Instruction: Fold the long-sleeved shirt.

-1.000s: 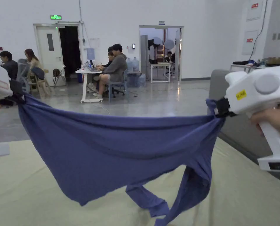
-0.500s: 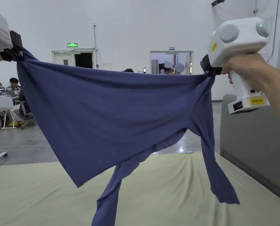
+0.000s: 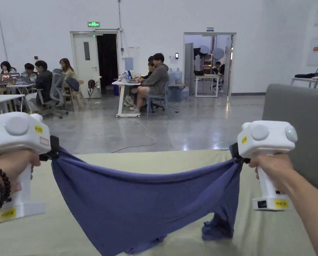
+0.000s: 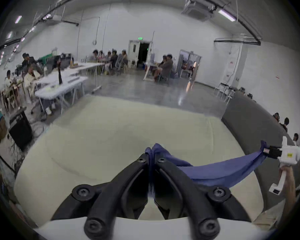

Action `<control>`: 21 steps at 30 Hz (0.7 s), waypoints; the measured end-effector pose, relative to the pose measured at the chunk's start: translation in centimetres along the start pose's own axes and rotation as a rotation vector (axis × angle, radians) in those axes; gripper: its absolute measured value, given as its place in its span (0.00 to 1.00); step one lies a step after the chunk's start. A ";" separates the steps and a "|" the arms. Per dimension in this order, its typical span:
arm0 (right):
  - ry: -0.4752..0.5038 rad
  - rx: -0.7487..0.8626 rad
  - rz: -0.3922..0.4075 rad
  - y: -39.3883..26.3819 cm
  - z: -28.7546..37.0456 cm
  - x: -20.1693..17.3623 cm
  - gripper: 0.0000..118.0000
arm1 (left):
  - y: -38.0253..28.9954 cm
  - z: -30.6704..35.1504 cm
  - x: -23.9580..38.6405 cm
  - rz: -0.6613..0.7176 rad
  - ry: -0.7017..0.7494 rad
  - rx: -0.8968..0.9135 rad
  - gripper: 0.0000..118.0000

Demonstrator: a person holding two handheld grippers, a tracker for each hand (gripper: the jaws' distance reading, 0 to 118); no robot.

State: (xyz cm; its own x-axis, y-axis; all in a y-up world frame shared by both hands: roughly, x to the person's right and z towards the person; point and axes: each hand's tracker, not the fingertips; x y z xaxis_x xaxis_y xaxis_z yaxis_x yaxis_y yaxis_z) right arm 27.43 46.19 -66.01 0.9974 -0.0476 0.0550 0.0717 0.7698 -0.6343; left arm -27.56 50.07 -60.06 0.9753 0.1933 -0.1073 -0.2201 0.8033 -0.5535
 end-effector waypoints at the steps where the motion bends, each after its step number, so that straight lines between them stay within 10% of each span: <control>1: 0.007 -0.006 -0.001 -1.1 -0.4 0.1 0.04 | -1.1 -0.5 -0.5 -0.003 0.005 -0.015 0.00; 8: 0.057 0.000 -0.031 -6.7 3.2 2.0 0.04 | -6.8 3.5 -3.8 0.001 -0.050 0.014 0.00; 21: 0.041 -0.383 0.205 -35.8 11.0 4.9 0.04 | -34.4 10.6 -8.5 -0.099 -0.030 -0.375 0.00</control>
State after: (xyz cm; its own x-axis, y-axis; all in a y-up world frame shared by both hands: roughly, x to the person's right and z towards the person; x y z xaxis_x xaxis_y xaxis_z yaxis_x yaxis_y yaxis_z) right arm 29.58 25.38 -34.53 0.9906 0.0505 -0.1273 -0.1360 0.4746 -0.8696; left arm -28.49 26.80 -31.34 0.9892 0.1459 -0.0165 -0.0961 0.5581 -0.8242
